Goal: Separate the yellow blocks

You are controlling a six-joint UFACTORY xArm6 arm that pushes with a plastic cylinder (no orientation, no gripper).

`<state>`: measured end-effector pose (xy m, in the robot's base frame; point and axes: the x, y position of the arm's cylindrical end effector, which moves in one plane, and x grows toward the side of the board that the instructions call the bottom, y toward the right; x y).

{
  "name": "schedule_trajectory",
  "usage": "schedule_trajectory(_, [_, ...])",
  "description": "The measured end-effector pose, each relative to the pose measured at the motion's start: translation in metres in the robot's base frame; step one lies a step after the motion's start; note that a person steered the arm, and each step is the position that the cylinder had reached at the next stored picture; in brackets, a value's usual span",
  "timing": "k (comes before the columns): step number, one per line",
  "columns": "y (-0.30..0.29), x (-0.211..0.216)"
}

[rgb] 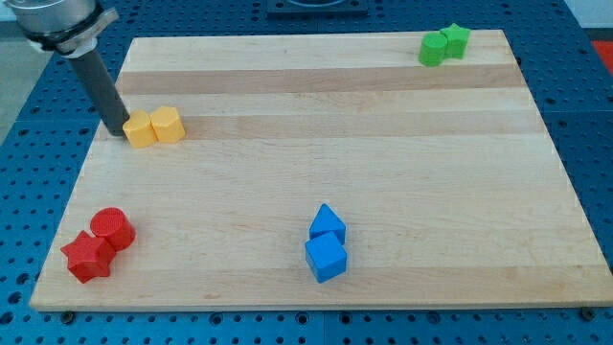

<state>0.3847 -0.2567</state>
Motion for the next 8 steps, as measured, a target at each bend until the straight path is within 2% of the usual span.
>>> schedule_trajectory(3, [0.059, 0.014])
schedule_trajectory(5, [0.008, 0.065])
schedule_trajectory(6, [0.029, 0.063])
schedule_trajectory(8, [0.108, 0.029])
